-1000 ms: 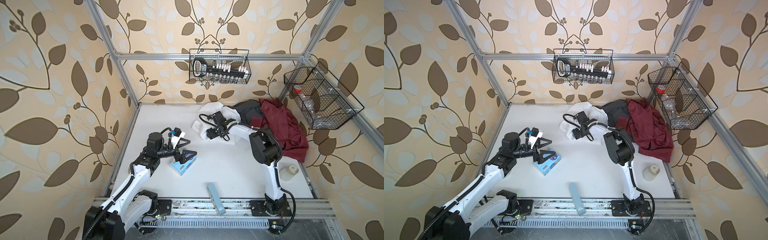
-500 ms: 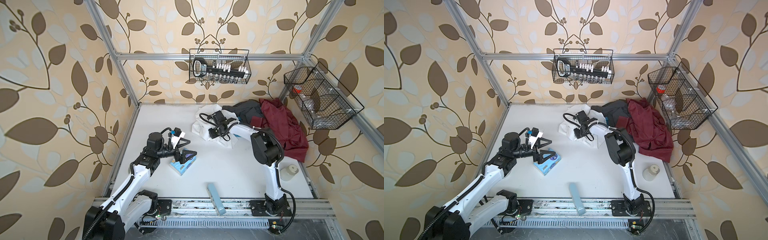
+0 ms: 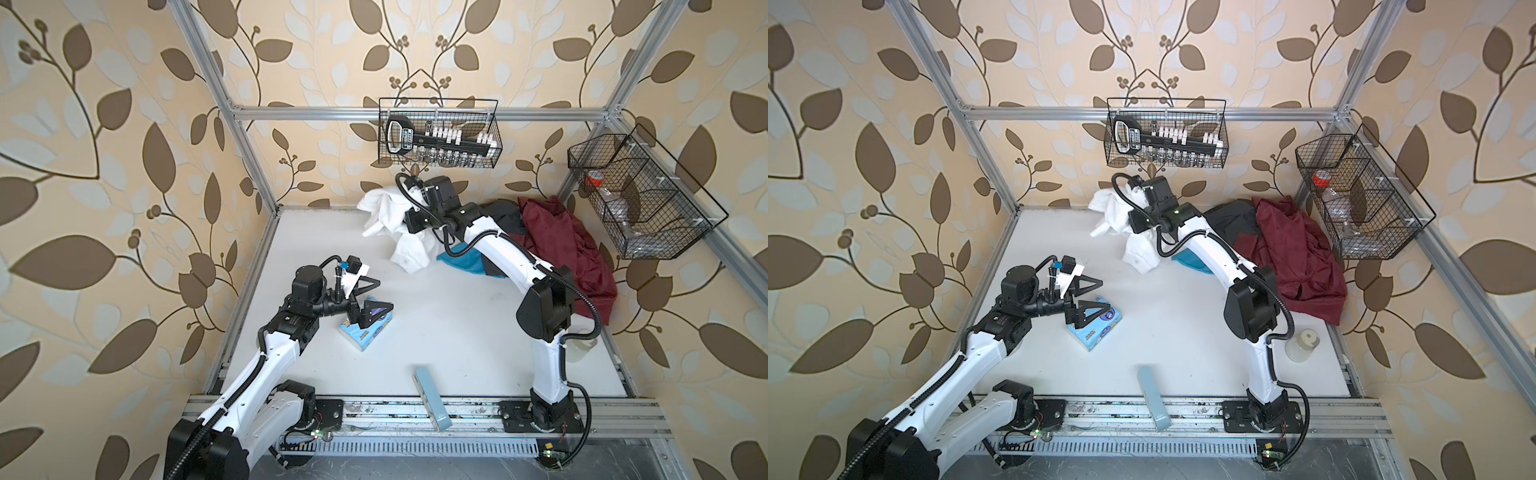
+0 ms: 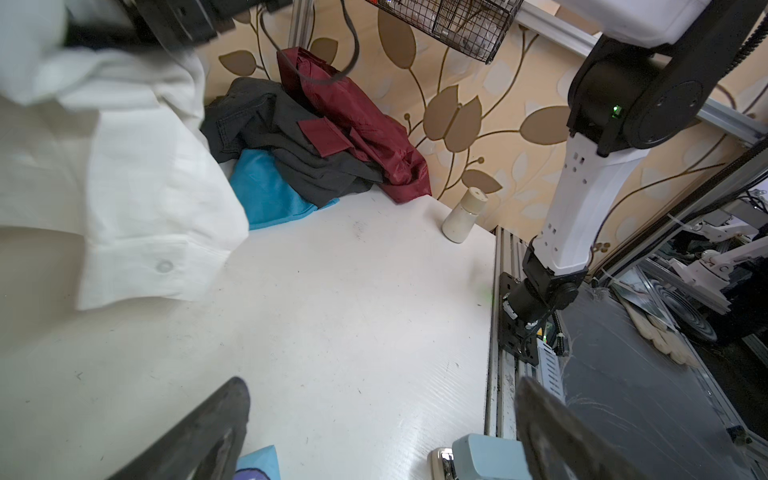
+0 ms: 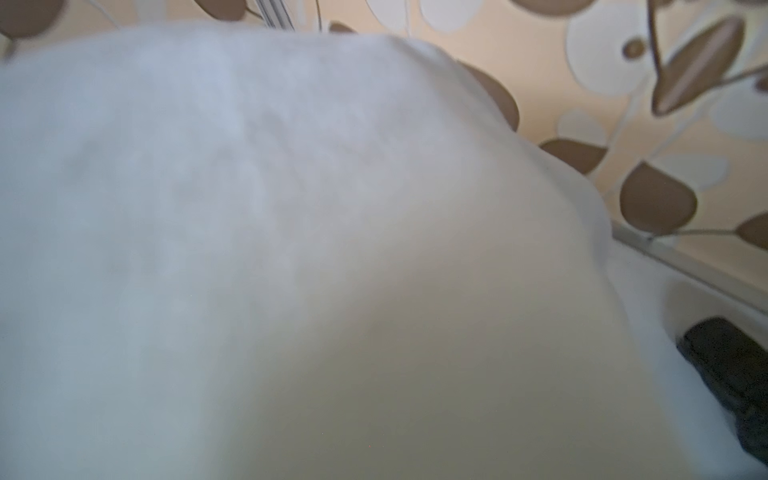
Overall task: Pick out a specific cloth from the pile
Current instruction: 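Drag the white shirt with the right gripper toward the left gripper's side, then release the white shirt on the table near the left gripper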
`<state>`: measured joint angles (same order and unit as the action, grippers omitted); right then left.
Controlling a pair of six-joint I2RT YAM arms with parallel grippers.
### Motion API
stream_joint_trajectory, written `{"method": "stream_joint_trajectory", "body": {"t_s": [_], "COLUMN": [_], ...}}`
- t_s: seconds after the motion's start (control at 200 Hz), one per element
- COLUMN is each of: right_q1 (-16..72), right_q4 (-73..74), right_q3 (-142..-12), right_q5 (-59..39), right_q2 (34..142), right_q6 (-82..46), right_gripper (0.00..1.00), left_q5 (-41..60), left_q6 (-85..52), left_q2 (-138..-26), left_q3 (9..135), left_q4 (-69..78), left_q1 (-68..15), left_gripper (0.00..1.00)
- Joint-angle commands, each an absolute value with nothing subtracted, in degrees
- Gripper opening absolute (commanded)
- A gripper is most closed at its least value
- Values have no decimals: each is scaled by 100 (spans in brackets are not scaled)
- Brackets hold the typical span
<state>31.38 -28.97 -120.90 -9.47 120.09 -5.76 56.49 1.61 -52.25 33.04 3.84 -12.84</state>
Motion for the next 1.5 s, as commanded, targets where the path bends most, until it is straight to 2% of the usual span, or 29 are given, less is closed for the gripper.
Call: {"method": "stream_joint_trajectory", "body": {"t_s": [0.0,0.12,0.38,0.625,0.82,0.85,0.9,0.965,1.035,1.085,1.14,1.195,1.494], "right_q1": [3332,3466,3732,3897,3955,3955,3955,3955,3955,3951,3951,3955,3954], "right_q4": [-2521,-1953,-215,822,1190,1212,1204,1119,959,898,835,701,-438], "right_q3": [-12857,-13329,-13377,-13907,-13751,-13744,-13753,-13745,-13683,-13570,-13440,-13344,-12253], "right_q5": [-1582,-2181,-3587,-4028,-3893,-3861,-3871,-3894,-3845,-3785,-3760,-3738,-2984], "right_q2": [12516,12955,13931,15312,15773,15814,15874,15883,15797,15675,15521,15366,14130], "right_q6": [-724,-1050,-2062,-3192,-3493,-3489,-3491,-3430,-3275,-3188,-3083,-2960,-1971], "right_gripper": [0,0,0,0,0,6,22,54,75,87,96,100,99], "left_q5": [5669,5684,5739,5792,5771,5774,5774,5774,5774,5766,5766,5764,5761], "left_q6": [312,330,365,417,451,455,453,457,474,477,495,501,501], "left_q2": [-5054,-5001,-4905,-4815,-4820,-4820,-4819,-4817,-4813,-4816,-4808,-4799,-4703], "left_q3": [3411,3393,3333,3274,3272,3270,3270,3270,3278,3278,3278,3287,3270], "left_q4": [448,457,522,589,554,554,554,545,528,527,510,488,475], "left_q1": [-1362,-1367,-1389,-1415,-1415,-1415,-1415,-1415,-1422,-1424,-1424,-1424,-1458], "left_gripper": [99,99,99,99,99,99,99,99,99,99,99,99,99]}}
